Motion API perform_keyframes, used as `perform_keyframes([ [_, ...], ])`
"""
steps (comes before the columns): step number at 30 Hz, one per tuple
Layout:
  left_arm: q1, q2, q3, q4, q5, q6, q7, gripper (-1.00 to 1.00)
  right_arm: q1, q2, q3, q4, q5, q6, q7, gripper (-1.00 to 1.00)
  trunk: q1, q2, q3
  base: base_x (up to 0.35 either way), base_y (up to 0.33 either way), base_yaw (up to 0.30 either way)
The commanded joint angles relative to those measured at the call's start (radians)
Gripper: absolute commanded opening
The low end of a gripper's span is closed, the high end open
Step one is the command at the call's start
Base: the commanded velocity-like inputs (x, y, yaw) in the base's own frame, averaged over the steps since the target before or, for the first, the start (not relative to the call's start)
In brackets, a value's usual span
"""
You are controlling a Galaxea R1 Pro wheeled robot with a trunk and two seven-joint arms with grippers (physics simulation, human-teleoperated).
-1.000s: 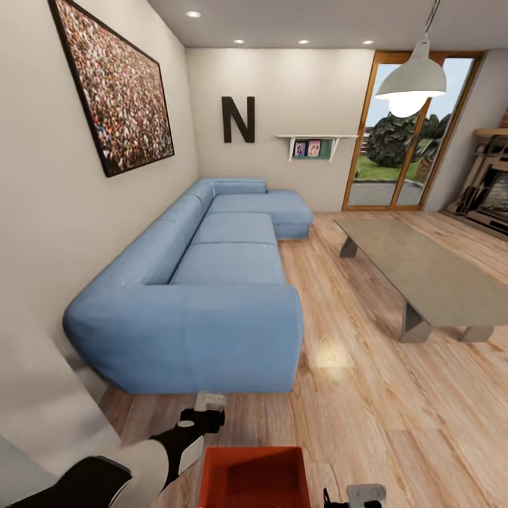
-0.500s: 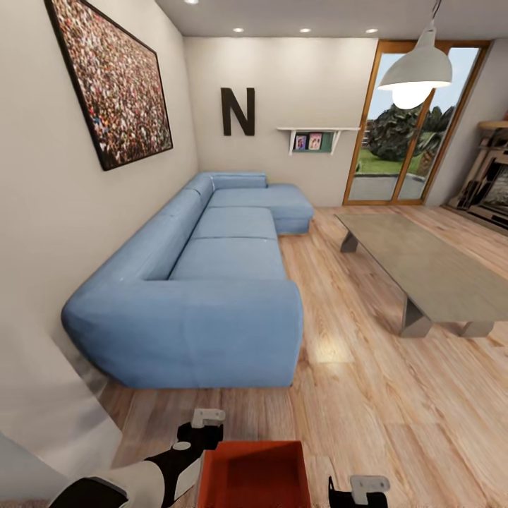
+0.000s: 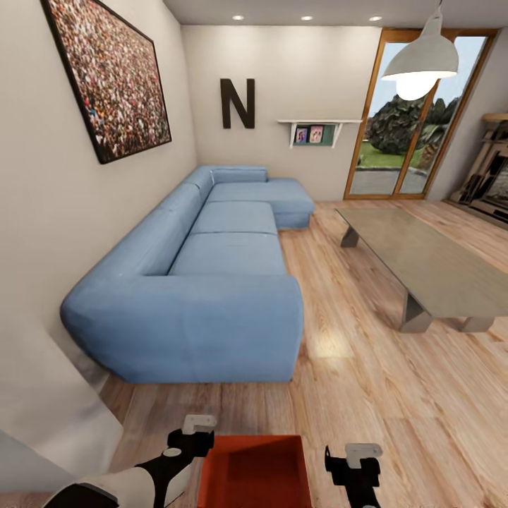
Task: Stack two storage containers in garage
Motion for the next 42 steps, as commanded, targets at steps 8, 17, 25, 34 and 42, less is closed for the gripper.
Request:
perform_keyframes([
  [8, 0.039, 0.019, -0.007, 0.003, 0.012, -0.010, 0.030, 1.00, -0.036, 0.005, 0.005, -0.001, 0.010, 0.080, 0.000, 1.00, 0.000, -0.001, -0.014, 0.000, 0.000, 0.000],
  [17, 0.043, 0.016, -0.007, -0.002, 0.051, 0.000, 0.044, 1.00, -0.081, 0.011, 0.009, 0.001, 0.009, 0.090, -0.003, 1.00, 0.000, -0.001, -0.029, 0.000, 0.000, 0.000],
  [25, 0.043, 0.013, -0.006, -0.002, 0.056, 0.000, 0.036, 1.00, -0.084, 0.010, 0.091, 0.031, 0.004, 0.089, -0.003, 1.00, 0.000, -0.001, -0.042, 0.000, 0.000, 0.000],
  [34, 0.043, 0.013, -0.007, -0.005, 0.058, -0.001, 0.033, 1.00, -0.083, 0.010, 0.093, 0.076, 0.001, 0.087, -0.003, 1.00, 0.000, -0.001, -0.057, 0.000, 0.000, 0.000],
  [42, 0.043, 0.003, -0.005, -0.015, 0.059, 0.000, 0.032, 1.00, -0.084, 0.010, 0.093, 0.077, 0.001, 0.087, -0.002, 1.00, 0.000, -0.001, -0.070, 0.000, 0.000, 0.000],
])
